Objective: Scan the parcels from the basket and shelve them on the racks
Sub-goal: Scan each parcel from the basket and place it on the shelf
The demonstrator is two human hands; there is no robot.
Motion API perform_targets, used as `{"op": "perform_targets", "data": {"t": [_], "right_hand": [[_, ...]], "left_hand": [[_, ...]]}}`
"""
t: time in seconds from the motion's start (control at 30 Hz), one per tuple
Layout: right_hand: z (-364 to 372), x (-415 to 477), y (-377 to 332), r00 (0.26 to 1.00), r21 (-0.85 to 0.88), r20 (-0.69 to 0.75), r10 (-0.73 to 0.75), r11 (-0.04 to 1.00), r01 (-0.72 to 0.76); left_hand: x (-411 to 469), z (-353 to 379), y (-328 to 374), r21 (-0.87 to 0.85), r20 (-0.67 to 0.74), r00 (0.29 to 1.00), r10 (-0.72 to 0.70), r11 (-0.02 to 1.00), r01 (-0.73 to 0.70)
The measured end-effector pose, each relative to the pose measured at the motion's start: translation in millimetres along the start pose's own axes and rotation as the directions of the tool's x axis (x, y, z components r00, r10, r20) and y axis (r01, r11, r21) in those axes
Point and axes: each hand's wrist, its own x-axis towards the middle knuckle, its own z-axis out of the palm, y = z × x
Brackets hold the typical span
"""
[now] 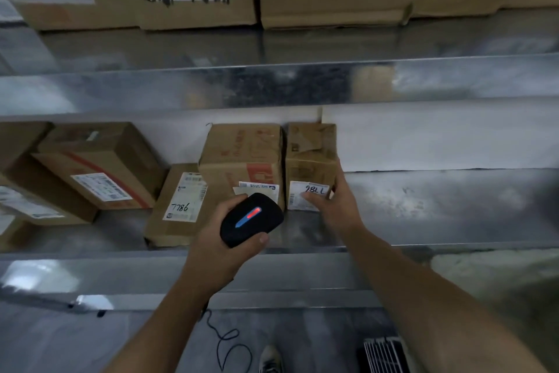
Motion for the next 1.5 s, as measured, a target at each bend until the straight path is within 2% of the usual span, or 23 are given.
{"op": "perform_targets", "data": {"t": [0.37,0.53,0.73,1.0,1.2,1.5], "right_hand": [[6.7,0.0,-0.6,0.998,-0.026,-0.026,0.051,0.998,-0.052],[-8.6,-18.6,-8.0,1.0,-0.142,0.007,0.022,0.99,-0.021],[-63.2,-70.9,4.9,0.993,-0.311,-0.11,0.037,0.948,-0.069],[-145.3,-173.8,20.2,0.959,-0.391,-0.278,0.061,0.904,-0.171],[-203.8,-258.5,42.6,0.898,-0.404,-0.426,0.111,0.865,-0.298],[-259.1,-348.5,77.3,0.799,-0.29,-0.566,0.2,0.86,-0.421]], "left_hand": [[21.5,-5.0,-19.8,-0.038,0.165,0.986,0.007,0.999,-0.001],[22.9,3.2,-12.8,-0.032,0.209,0.977,0.035,0.999,-0.028],[5.5,40.3,8.6,-0.064,0.288,0.954,0.084,0.996,-0.068],[-37.9,108.5,34.2,-0.031,0.405,0.902,0.152,0.988,-0.153],[-75.2,167.0,47.9,-0.023,0.507,0.837,0.204,0.975,-0.223],[-123.8,241.0,63.9,-0.026,0.638,0.74,0.211,0.967,-0.254]]}}
